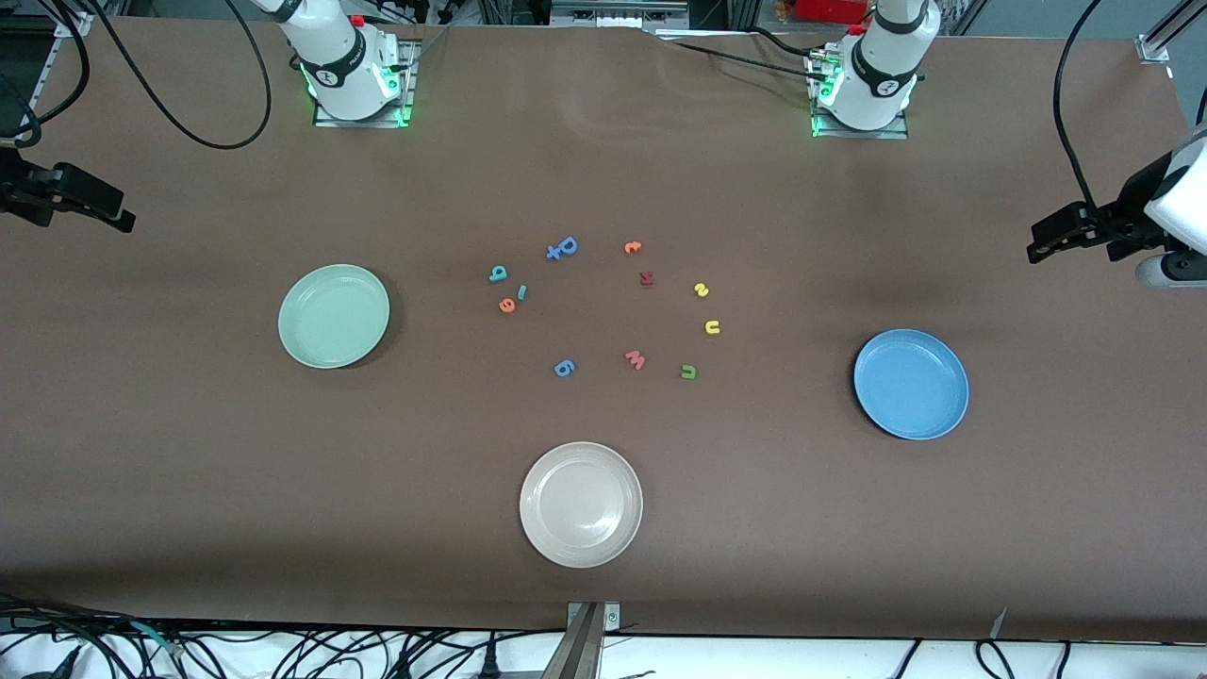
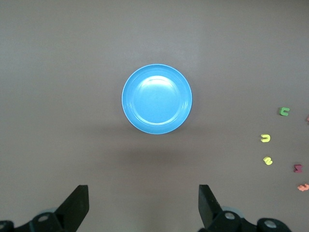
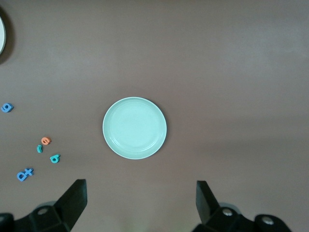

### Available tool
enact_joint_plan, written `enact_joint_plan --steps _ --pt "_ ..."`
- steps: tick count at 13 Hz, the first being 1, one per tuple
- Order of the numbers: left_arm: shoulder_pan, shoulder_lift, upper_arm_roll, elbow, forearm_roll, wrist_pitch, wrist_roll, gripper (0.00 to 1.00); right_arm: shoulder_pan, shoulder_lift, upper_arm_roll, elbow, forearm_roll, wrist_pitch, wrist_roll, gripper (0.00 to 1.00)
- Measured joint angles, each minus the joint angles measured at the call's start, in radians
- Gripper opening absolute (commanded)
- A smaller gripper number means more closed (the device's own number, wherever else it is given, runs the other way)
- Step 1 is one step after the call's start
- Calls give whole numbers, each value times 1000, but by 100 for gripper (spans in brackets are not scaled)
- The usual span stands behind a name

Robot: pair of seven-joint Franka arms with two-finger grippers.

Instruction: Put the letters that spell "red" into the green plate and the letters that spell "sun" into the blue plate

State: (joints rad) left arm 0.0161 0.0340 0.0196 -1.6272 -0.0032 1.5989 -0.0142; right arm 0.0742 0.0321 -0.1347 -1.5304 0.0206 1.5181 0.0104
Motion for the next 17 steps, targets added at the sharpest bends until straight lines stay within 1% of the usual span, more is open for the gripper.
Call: enact_joint_plan --steps 4,9,17 --pt "-1 0 0 0 0 0 0 100 1 2 1 -1 0 -12 -7 100" --pt "-1 0 0 0 0 0 0 100 3 30 1 -7 -6 -12 -15 100" --pt "-1 4 0 0 0 0 0 100 8 30 11 -6 -8 -12 -16 100"
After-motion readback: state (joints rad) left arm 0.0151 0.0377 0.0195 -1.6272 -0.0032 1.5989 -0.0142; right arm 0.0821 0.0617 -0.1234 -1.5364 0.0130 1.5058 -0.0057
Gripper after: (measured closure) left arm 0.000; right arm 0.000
